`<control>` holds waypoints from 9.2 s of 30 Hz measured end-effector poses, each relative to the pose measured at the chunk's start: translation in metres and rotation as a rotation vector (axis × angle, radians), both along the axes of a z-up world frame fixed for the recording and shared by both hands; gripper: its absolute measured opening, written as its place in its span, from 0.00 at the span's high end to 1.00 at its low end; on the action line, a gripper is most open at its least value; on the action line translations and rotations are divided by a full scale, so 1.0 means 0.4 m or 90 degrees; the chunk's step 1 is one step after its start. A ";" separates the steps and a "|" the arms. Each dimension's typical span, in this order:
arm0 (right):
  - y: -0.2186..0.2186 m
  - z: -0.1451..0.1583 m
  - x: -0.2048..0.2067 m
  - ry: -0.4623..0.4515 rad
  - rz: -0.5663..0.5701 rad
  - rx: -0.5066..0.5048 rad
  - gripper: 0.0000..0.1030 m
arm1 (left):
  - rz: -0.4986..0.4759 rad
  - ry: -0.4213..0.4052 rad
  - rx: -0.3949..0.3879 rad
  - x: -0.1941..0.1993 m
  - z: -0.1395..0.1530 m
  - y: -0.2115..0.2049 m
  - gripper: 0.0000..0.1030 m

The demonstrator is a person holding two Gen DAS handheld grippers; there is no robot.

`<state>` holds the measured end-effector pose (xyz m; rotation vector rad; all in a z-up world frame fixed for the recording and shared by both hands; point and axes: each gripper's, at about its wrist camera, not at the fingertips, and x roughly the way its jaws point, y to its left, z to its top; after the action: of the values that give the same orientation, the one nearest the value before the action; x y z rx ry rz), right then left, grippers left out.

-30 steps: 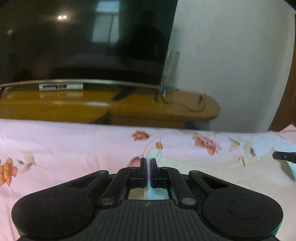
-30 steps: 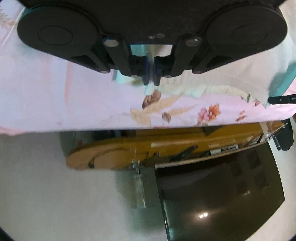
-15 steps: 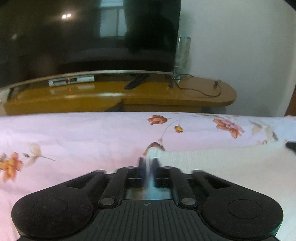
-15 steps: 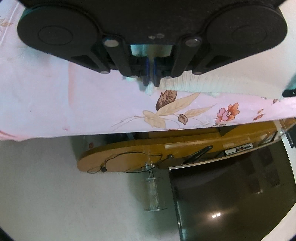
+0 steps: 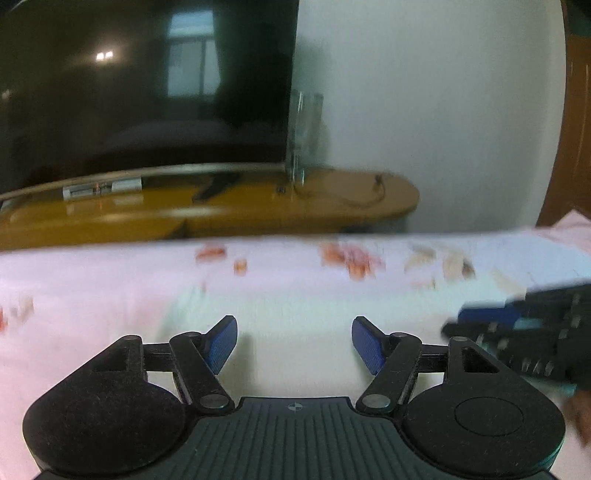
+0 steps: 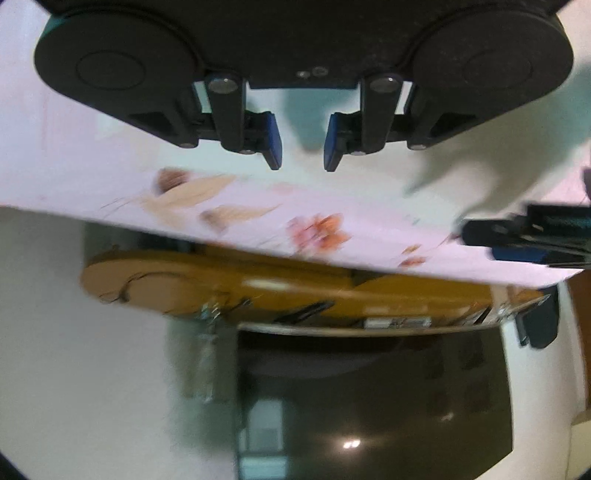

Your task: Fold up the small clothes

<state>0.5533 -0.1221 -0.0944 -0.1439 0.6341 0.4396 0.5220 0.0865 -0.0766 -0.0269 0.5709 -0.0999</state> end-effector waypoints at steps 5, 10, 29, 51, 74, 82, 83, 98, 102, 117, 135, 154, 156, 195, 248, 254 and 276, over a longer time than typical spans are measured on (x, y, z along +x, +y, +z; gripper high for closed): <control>-0.072 -0.012 -0.059 -0.006 -0.003 -0.028 0.75 | 0.048 0.010 -0.034 -0.087 -0.021 0.081 0.34; -0.160 -0.005 -0.073 -0.003 -0.043 -0.005 0.75 | 0.043 0.020 0.019 -0.097 -0.011 0.065 0.34; -0.134 0.004 -0.191 -0.028 -0.102 -0.083 0.71 | 0.026 0.030 0.036 -0.200 -0.029 0.006 0.33; 0.000 -0.016 -0.293 0.021 -0.011 -0.034 0.57 | 0.052 0.081 0.062 -0.257 -0.024 -0.148 0.20; -0.137 0.037 -0.370 0.035 -0.085 0.055 0.60 | 0.052 0.068 0.021 -0.359 0.044 -0.111 0.06; -0.010 -0.018 -0.443 0.045 -0.033 0.009 0.67 | 0.036 0.090 0.049 -0.408 -0.027 -0.142 0.07; -0.005 -0.020 -0.448 0.034 -0.027 -0.001 0.66 | 0.033 0.083 0.057 -0.417 -0.028 -0.141 0.07; -0.243 -0.023 -0.529 0.011 -0.122 0.023 0.65 | 0.057 0.082 0.035 -0.464 -0.036 -0.036 0.07; -0.223 -0.002 -0.523 0.011 -0.135 0.007 0.65 | 0.081 0.068 0.011 -0.462 0.007 -0.047 0.07; -0.228 -0.004 -0.497 0.012 -0.170 0.015 0.62 | 0.106 0.093 -0.013 -0.439 -0.014 -0.007 0.07; -0.252 0.011 -0.470 0.033 -0.169 0.061 0.60 | 0.097 0.051 0.012 -0.441 0.012 -0.008 0.06; -0.244 0.009 -0.245 0.034 -0.186 0.030 0.81 | 0.153 0.092 -0.011 -0.289 -0.029 0.054 0.07; -0.259 0.026 -0.270 0.014 -0.184 0.055 0.79 | 0.157 0.074 -0.019 -0.311 -0.023 0.065 0.07; -0.275 0.098 -0.565 0.030 -0.147 0.144 0.74 | 0.321 0.126 -0.619 -0.564 -0.133 0.175 0.47; 0.005 -0.032 -0.213 0.122 -0.079 0.176 1.00 | 0.211 -0.049 -0.460 -0.258 0.000 0.164 0.93; -0.020 -0.037 -0.200 0.147 -0.079 0.213 1.00 | 0.085 -0.050 -0.357 -0.189 0.118 0.045 0.93; -0.596 0.074 -0.352 0.148 -0.210 0.499 0.49 | -0.053 0.078 -0.206 -0.148 0.108 -0.152 0.44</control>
<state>0.4126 -0.3605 -0.0649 0.7558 0.6575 0.3597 0.4628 0.0257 -0.0333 -0.3257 0.6733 -0.2717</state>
